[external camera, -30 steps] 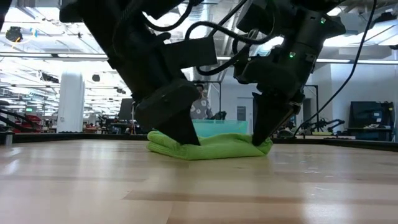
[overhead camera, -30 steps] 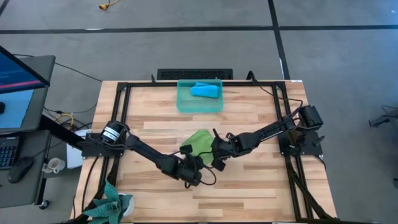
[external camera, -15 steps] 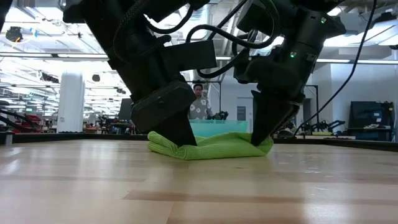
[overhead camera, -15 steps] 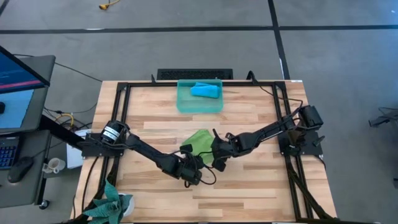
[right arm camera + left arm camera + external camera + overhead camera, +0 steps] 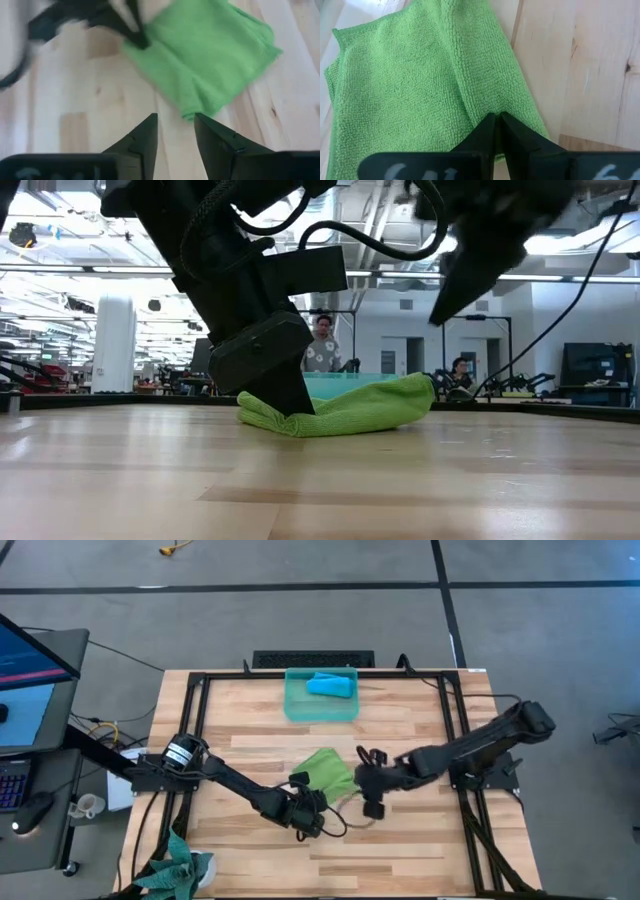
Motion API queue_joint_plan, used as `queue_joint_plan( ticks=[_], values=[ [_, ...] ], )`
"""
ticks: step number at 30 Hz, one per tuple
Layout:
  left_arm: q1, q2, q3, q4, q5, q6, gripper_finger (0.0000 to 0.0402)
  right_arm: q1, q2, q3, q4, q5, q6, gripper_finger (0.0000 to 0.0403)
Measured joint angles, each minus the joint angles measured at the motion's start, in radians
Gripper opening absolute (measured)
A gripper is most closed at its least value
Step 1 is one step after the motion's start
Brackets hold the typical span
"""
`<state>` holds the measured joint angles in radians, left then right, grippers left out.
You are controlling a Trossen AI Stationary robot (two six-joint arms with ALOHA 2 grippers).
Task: Roll microfiber towels into tight, uniform cylinder then place into a basket
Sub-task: Roll the green microfiber cloth
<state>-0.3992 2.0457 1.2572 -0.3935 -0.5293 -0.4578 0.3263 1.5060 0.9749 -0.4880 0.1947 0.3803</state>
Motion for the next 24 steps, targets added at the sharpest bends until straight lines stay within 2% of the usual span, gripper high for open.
queue_joint_plan(
  ticks=[2, 6, 11, 15, 20, 24],
  values=[
    [0.000, 0.000, 0.000, 0.000, 0.000, 0.000, 0.0022, 0.046, -0.025, -0.035, 0.049, 0.044, -0.047, 0.0147],
    [0.000, 0.000, 0.000, 0.000, 0.000, 0.002, 0.0022, 0.123, -0.027, -0.150, 0.259, 0.152, -0.151, 0.0141],
    [0.000, 0.000, -0.001, 0.000, 0.000, 0.005, 0.0022, 0.139, 0.022, -0.243, 0.517, 0.169, -0.252, 0.0139],
    [0.000, 0.000, -0.001, 0.002, 0.001, 0.005, 0.0022, 0.095, 0.071, -0.251, 0.577, 0.167, -0.259, 0.0140],
    [0.000, 0.000, -0.001, 0.002, 0.002, 0.004, 0.0022, 0.027, 0.152, -0.251, 0.593, 0.073, -0.256, 0.0136],
    [0.000, 0.001, -0.001, 0.002, 0.002, 0.004, 0.0022, -0.019, 0.200, -0.253, 0.598, 0.073, -0.203, 0.0129]
  ],
)
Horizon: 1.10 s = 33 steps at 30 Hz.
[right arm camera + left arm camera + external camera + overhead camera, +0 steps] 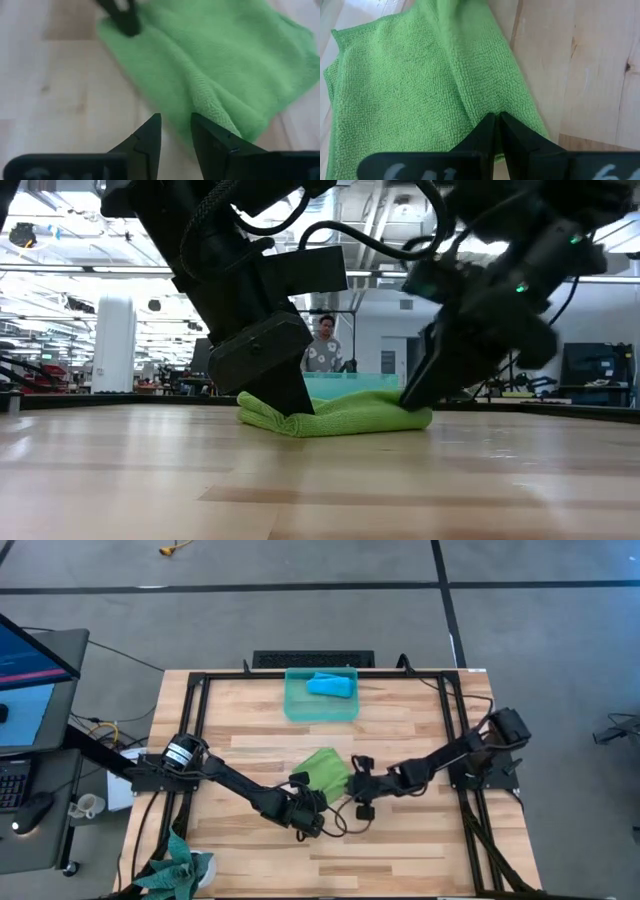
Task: Roll microfiber towels into tight, uniform cylinder then place into a basket
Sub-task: Roll the green microfiber cloth
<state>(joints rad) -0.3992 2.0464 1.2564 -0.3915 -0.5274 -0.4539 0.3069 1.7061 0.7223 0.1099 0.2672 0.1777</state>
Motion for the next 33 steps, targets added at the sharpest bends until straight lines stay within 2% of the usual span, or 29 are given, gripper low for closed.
queue_joint_plan(
  ticks=[10, 15, 20, 33],
  values=[
    [0.000, 0.000, 0.000, 0.000, 0.000, -0.004, 0.0022, -0.050, -0.010, 0.002, 0.003, 0.019, 0.081, 0.0121],
    [0.000, 0.000, 0.000, 0.000, 0.000, -0.004, 0.0022, -0.073, 0.044, 0.003, 0.008, 0.014, 0.111, 0.0120],
    [0.000, 0.001, 0.000, -0.001, -0.006, 0.001, 0.0022, -0.074, 0.076, 0.006, 0.013, 0.000, 0.132, 0.0120],
    [-0.010, 0.001, 0.000, -0.004, -0.013, 0.006, 0.0022, -0.061, 0.062, 0.004, -0.021, -0.008, 0.182, 0.0120]
  ],
)
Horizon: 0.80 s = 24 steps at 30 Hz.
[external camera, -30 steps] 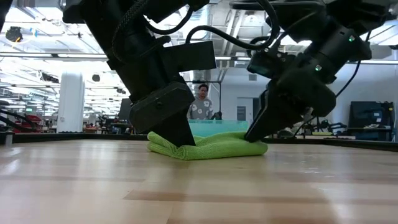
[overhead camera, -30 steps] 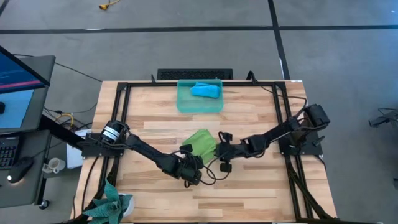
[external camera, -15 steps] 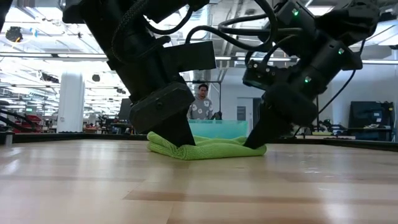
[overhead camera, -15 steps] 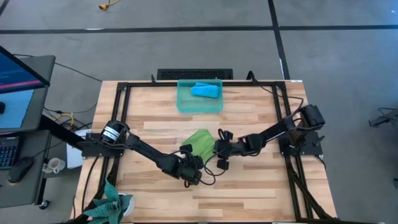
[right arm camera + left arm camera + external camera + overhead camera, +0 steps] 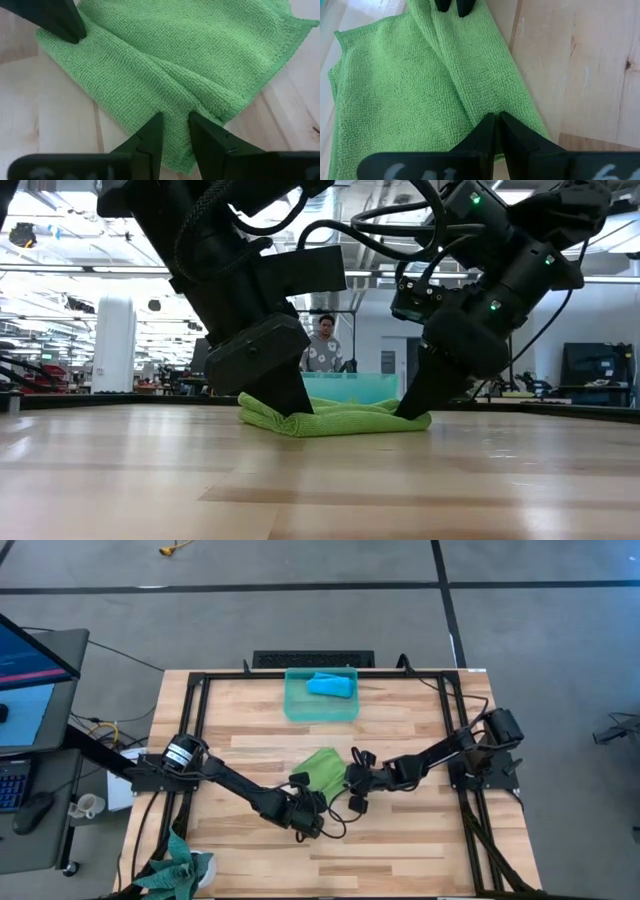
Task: Roll microfiber towels into tight, uniform cylinder then place into a basket
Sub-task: Roll the green microfiber cloth
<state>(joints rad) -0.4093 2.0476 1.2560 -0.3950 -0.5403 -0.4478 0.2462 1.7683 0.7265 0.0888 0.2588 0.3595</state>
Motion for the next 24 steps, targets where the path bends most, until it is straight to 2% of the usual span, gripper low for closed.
queue_joint_plan(
  ticks=[11, 24],
  values=[
    [-0.001, 0.000, 0.000, -0.002, -0.007, 0.029, 0.0022, 0.018, -0.001, 0.000, -0.028, -0.022, 0.083, 0.0120],
    [-0.005, 0.000, 0.000, 0.008, 0.008, 0.131, 0.0022, 0.115, -0.001, -0.001, -0.036, -0.021, 0.206, 0.0120]
  ],
)
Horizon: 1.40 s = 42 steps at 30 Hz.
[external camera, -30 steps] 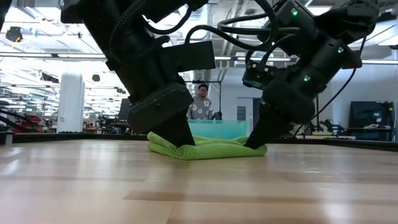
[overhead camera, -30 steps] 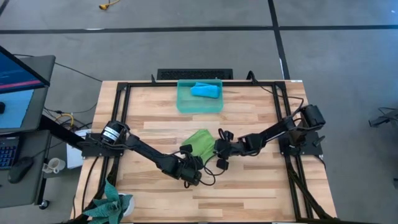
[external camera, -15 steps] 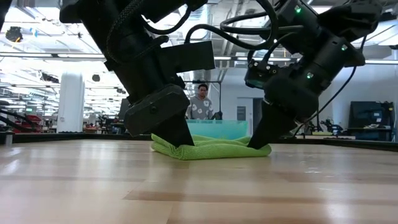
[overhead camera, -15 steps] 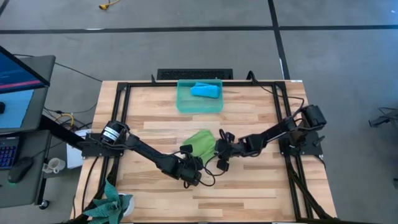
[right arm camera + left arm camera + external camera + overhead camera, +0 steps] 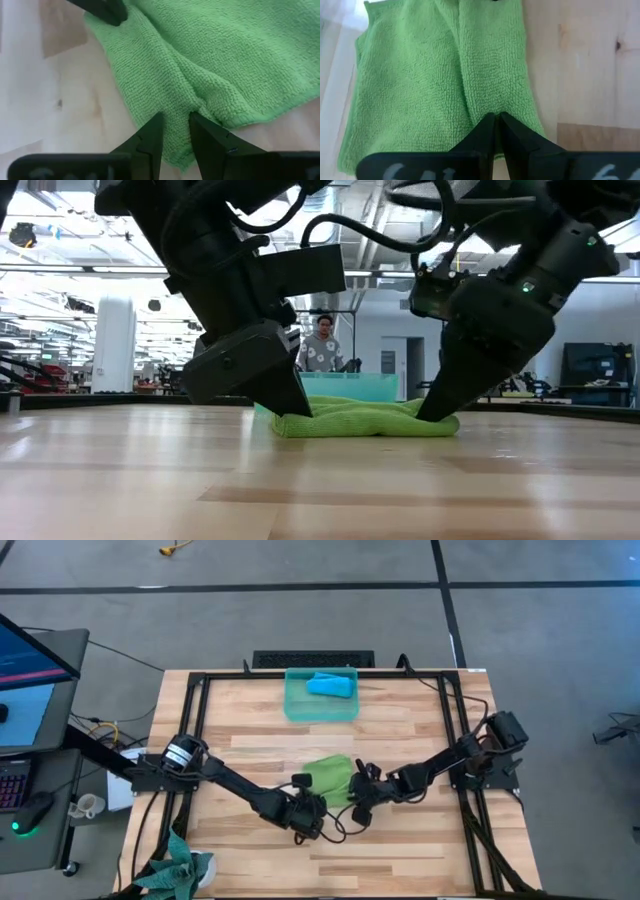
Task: Roll microfiber towels into tight, uniform cylinder then place into a basket
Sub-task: Roll the green microfiber cloth
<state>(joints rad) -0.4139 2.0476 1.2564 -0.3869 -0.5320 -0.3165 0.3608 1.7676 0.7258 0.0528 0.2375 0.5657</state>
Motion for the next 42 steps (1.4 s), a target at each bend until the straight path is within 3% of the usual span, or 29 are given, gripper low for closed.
queue_joint_plan(
  ticks=[6, 23, 35, 42],
  values=[
    [-0.014, 0.000, 0.000, 0.003, 0.007, 0.008, 0.0022, 0.036, 0.000, 0.000, 0.008, -0.004, 0.064, 0.0120],
    [-0.032, -0.001, 0.002, 0.004, 0.029, -0.001, 0.0022, 0.043, 0.005, 0.044, 0.003, -0.017, 0.032, 0.0123],
    [-0.032, -0.001, 0.002, -0.009, 0.030, -0.001, 0.0022, 0.028, 0.000, 0.047, 0.001, -0.049, 0.039, 0.0195],
    [-0.032, -0.001, 0.002, -0.010, 0.031, -0.001, 0.0022, 0.027, -0.131, 0.044, -0.145, -0.106, 0.000, 0.0209]
  ],
)
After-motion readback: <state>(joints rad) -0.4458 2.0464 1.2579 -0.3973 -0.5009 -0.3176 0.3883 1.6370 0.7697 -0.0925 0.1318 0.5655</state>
